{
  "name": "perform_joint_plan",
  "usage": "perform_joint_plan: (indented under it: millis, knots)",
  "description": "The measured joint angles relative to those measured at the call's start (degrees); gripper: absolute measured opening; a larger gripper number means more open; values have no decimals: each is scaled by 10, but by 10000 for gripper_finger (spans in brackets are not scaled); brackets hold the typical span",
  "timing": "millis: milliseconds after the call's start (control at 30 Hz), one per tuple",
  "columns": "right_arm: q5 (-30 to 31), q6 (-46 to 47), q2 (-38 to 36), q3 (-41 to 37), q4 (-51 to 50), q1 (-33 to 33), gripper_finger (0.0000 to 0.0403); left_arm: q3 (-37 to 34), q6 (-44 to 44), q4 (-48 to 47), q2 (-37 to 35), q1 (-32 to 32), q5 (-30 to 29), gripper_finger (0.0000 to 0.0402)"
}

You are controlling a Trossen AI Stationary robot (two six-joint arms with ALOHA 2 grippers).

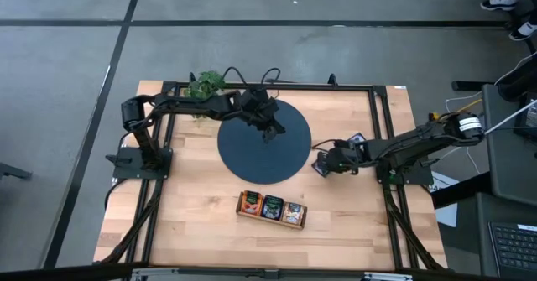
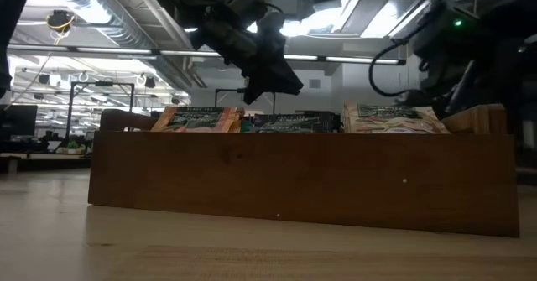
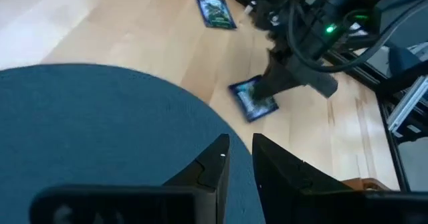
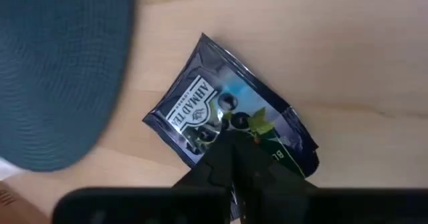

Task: Pick & Place Tea
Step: Put the violet tea bag into the middle section of the wooden organizer

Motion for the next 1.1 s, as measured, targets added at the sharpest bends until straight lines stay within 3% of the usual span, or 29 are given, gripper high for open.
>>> perform_joint_plan:
  millis: [200, 400, 533, 667, 800, 1100]
  knots:
    - [7, -28, 20, 0, 75, -9, 21, 0, -19, 13, 17, -15, 10, 61]
    - [11, -70, -1, 47, 67, -9, 34, 0, -18, 25, 24, -34, 33, 61]
    - [5, -87, -15, 95, 1, -4, 28, 0, -6, 39, 23, -48, 29, 52]
    - [0, -88, -18, 147, -130, 6, 19, 0, -6, 64, 26, -52, 30, 25]
    - [-2, -77, -18, 185, -241, 15, 12, 42, -6, 48, 72, -55, 43, 4]
    - [-3, -56, -18, 175, -257, 15, 10, 142, 32, -8, 150, -62, 67, 3]
